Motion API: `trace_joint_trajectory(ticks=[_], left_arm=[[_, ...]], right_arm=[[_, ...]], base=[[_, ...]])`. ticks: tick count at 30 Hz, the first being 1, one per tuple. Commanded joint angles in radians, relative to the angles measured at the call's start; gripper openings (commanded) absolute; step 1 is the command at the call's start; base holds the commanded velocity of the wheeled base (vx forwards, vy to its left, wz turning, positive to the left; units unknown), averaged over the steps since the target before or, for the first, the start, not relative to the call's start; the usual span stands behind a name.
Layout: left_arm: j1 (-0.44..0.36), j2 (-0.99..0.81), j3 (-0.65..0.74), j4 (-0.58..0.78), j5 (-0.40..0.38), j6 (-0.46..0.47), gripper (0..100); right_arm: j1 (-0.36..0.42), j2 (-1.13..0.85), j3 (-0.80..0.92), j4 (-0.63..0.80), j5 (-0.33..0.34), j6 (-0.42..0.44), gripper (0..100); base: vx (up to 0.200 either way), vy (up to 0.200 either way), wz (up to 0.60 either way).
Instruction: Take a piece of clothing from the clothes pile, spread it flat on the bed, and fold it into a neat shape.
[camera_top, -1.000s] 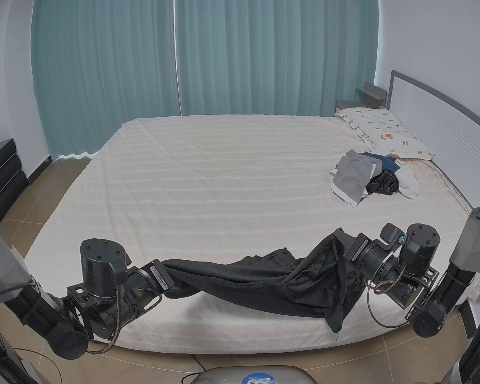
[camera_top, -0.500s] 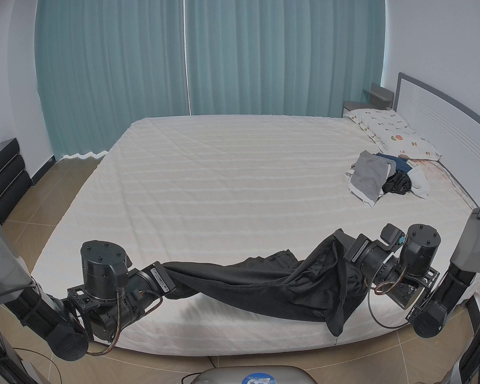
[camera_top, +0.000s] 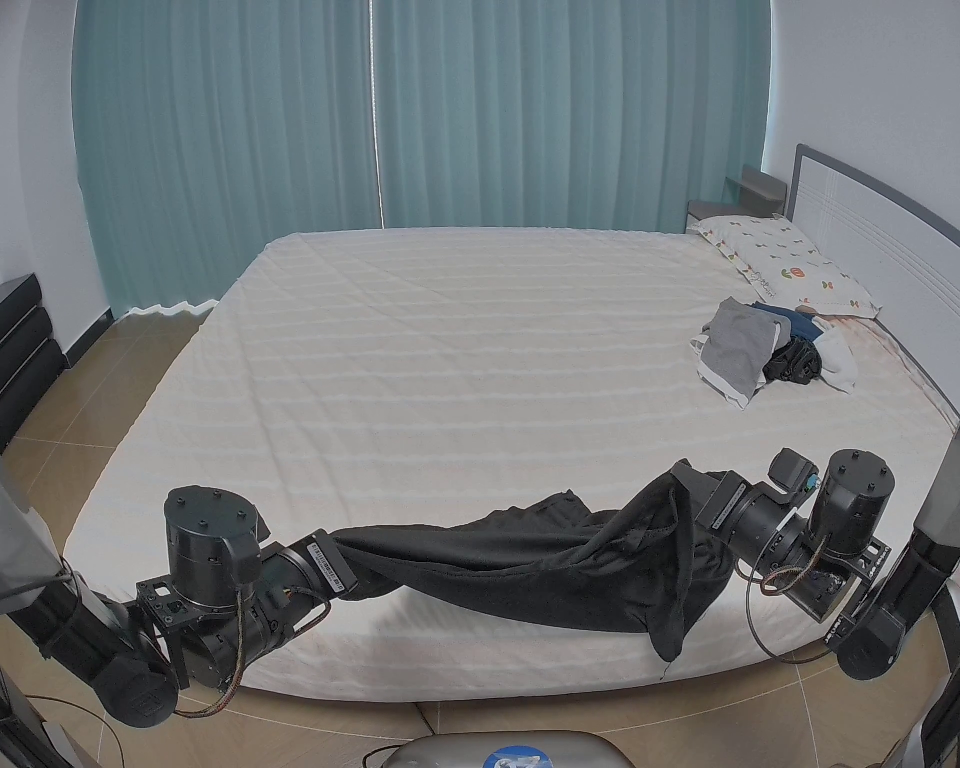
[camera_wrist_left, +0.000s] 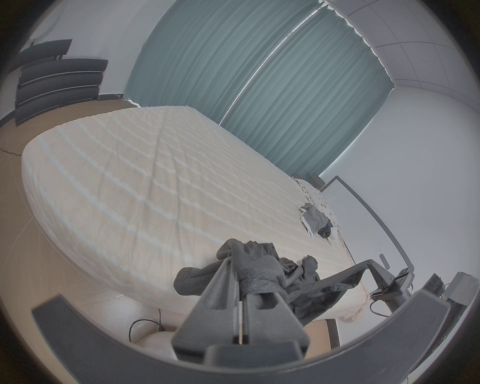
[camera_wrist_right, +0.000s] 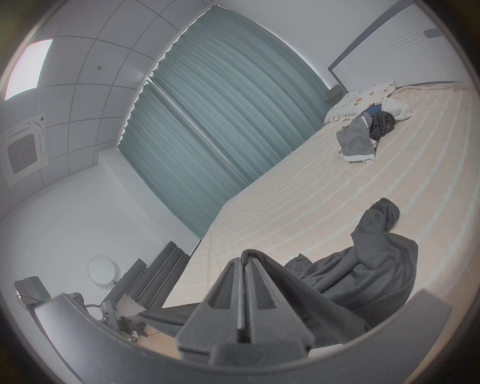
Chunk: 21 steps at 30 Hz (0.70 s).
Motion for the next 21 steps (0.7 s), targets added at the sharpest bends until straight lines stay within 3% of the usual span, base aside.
trace_joint_trajectory(ticks=[1,11,13,18,21], left_arm=[[-0.034,-0.031,0.0,0.034,0.003,0.001,0],[-0.054,-0.286,-0.048,0.221,0.003,0.018,0],[-0.054,-0.286,-0.048,0.221,0.003,0.018,0],[-0.007,-0.427,-0.21,0.356,0.011,0.022,0],[0.006,-0.476,-0.305,0.471,0.009,0.021,0]], right_arm=[[0.001,-0.07,0.025,-0.007,0.022,-0.001,0],[0.014,-0.288,0.052,0.001,0.073,-0.05,0],[0.014,-0.288,0.052,0.001,0.073,-0.05,0],[0.004,-0.513,-0.034,0.05,0.082,-0.079,0],[-0.021,-0.602,-0.136,0.176,0.083,-0.079,0]], base=[[-0.2,0.0,0.0],[-0.2,0.0,0.0],[0.0,0.0,0.0],[0.0,0.0,0.0],[0.0,0.0,0.0]])
